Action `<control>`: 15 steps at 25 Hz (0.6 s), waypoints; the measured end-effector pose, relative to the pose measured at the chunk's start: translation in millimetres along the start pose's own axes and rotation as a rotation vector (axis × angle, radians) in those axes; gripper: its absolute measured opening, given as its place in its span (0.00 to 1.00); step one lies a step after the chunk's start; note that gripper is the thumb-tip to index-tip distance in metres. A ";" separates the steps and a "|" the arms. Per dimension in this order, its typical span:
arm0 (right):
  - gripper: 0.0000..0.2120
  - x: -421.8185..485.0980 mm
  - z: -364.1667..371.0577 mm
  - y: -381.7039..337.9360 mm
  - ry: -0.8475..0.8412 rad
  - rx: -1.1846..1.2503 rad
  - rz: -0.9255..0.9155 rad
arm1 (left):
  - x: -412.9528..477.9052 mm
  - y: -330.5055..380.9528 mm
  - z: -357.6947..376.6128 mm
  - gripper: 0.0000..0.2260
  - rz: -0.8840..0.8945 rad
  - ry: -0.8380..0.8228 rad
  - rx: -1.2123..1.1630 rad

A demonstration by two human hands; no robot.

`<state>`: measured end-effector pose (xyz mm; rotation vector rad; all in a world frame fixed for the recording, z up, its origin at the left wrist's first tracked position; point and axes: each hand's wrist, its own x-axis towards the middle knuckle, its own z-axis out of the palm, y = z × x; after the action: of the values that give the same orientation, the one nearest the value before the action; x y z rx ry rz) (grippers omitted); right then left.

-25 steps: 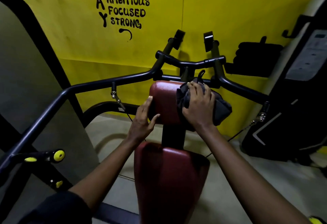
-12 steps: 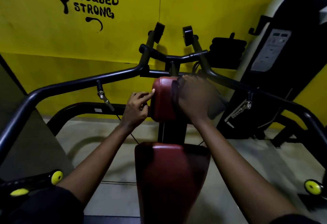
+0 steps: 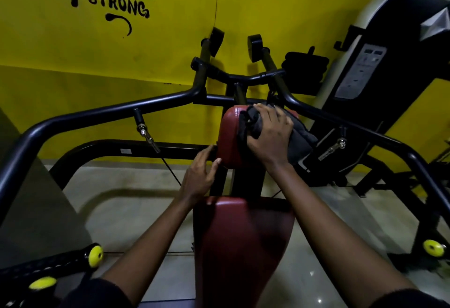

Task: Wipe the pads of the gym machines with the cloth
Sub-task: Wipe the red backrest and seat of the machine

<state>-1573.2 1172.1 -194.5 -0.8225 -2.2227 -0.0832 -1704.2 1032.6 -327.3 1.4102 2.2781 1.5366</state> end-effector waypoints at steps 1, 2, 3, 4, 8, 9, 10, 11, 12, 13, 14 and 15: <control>0.34 -0.5 2.0 -2.6 -0.005 -0.018 -0.052 | -10.0 -10.7 6.7 0.25 -0.043 -0.017 0.020; 0.36 -4.3 4.0 -2.0 -0.018 -0.047 -0.130 | -19.4 -20.8 13.1 0.24 -0.073 -0.045 0.048; 0.38 -10.4 5.6 0.6 -0.035 -0.085 -0.213 | -28.1 -30.3 19.3 0.23 -0.096 -0.084 0.074; 0.40 -16.8 6.4 3.8 -0.052 -0.116 -0.283 | -36.0 -36.2 23.6 0.22 -0.107 -0.139 0.097; 0.41 -7.4 7.7 -10.8 -0.061 -0.135 -0.255 | -50.4 -46.3 35.8 0.18 -0.072 -0.415 0.198; 0.40 -2.1 9.4 -19.6 -0.071 -0.129 -0.236 | -50.2 -47.6 37.5 0.19 -0.074 -0.437 0.218; 0.40 0.7 11.2 -26.5 -0.074 -0.137 -0.246 | -48.7 -48.8 38.5 0.20 -0.089 -0.449 0.234; 0.39 0.0 13.5 -30.8 -0.076 -0.160 -0.283 | -47.6 -50.3 38.8 0.20 -0.101 -0.471 0.252; 0.39 -2.5 15.9 -30.4 -0.086 -0.195 -0.346 | -46.1 -51.5 38.3 0.20 -0.102 -0.508 0.276; 0.38 -7.2 18.5 -26.4 -0.095 -0.243 -0.431 | -45.3 -52.6 37.8 0.19 -0.094 -0.543 0.299; 0.35 -13.9 20.7 -21.4 -0.099 -0.289 -0.526 | -44.8 -53.0 36.9 0.19 -0.086 -0.571 0.318; 0.31 -19.9 22.3 -16.7 -0.093 -0.321 -0.608 | -44.1 -53.1 36.0 0.19 -0.083 -0.591 0.328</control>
<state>-1586.9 1155.0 -220.7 -0.2824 -2.5135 -0.7193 -1695.1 1022.6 -404.0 1.5456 2.2142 0.6106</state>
